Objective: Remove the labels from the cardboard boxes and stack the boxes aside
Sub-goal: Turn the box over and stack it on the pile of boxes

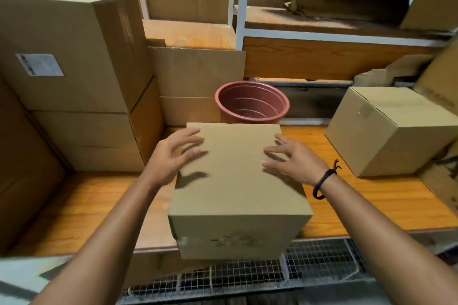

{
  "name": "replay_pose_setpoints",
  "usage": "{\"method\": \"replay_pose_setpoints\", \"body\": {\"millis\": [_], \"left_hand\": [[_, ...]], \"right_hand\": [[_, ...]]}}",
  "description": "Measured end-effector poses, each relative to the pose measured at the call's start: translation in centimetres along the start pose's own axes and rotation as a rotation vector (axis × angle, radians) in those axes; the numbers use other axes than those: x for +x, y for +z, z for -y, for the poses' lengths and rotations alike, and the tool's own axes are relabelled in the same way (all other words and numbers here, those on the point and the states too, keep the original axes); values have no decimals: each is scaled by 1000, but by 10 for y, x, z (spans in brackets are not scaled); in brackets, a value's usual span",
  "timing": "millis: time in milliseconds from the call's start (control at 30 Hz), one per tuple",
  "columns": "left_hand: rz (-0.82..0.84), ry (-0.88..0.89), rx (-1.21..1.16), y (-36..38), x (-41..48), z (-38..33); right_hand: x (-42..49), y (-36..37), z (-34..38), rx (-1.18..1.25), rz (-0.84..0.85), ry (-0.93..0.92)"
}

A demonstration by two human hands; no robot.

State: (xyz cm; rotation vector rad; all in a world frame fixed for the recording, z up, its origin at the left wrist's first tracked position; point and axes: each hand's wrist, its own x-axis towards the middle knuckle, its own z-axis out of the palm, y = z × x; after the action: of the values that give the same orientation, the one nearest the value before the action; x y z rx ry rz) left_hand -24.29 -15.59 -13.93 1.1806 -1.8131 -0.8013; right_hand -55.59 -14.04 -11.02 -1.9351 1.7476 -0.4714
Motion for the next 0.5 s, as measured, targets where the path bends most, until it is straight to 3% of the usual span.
{"method": "replay_pose_setpoints", "body": {"millis": [167, 300, 500], "left_hand": [[-164, 46, -128, 8, -64, 46], [-114, 17, -206, 30, -102, 49], [-138, 58, 29, 48, -99, 12]], "right_hand": [[-13, 18, -6, 64, -34, 70], [-10, 26, -13, 127, -56, 80], [-14, 19, -28, 173, -87, 30]]}}
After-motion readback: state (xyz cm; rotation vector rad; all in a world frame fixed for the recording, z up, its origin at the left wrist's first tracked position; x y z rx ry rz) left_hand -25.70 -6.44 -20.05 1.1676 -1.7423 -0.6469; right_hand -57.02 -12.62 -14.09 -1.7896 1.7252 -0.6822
